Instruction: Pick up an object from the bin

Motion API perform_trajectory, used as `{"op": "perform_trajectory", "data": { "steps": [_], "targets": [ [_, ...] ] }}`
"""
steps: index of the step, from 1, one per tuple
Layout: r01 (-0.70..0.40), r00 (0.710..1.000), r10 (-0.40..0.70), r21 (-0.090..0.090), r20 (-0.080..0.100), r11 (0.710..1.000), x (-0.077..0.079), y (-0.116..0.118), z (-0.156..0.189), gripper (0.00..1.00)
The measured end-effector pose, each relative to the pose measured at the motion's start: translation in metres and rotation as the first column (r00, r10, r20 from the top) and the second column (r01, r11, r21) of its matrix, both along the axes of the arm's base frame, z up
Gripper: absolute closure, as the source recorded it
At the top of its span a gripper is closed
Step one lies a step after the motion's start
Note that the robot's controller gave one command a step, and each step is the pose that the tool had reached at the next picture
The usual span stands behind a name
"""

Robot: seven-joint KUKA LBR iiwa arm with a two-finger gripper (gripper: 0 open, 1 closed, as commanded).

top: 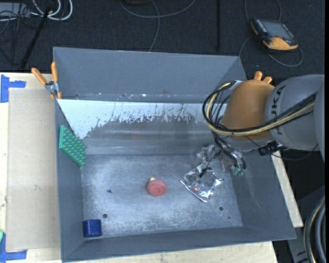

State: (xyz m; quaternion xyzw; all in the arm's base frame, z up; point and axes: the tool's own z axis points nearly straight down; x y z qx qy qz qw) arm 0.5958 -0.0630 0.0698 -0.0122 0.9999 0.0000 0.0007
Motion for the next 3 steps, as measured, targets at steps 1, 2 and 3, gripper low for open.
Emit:
{"op": "perform_trajectory", "data": {
  "steps": [1,2,3],
  "targets": [
    [-0.006,1.0,0.006,-0.001,0.007,1.0,-0.009,0.002,0.127,1.0],
    [-0.029,1.0,0.029,-0.001,0.01,1.0,-0.019,0.002,0.224,1.0],
    [-0.171,0.985,0.171,0.002,-0.006,0.985,0.017,-0.003,0.125,1.0]
  ]
}}
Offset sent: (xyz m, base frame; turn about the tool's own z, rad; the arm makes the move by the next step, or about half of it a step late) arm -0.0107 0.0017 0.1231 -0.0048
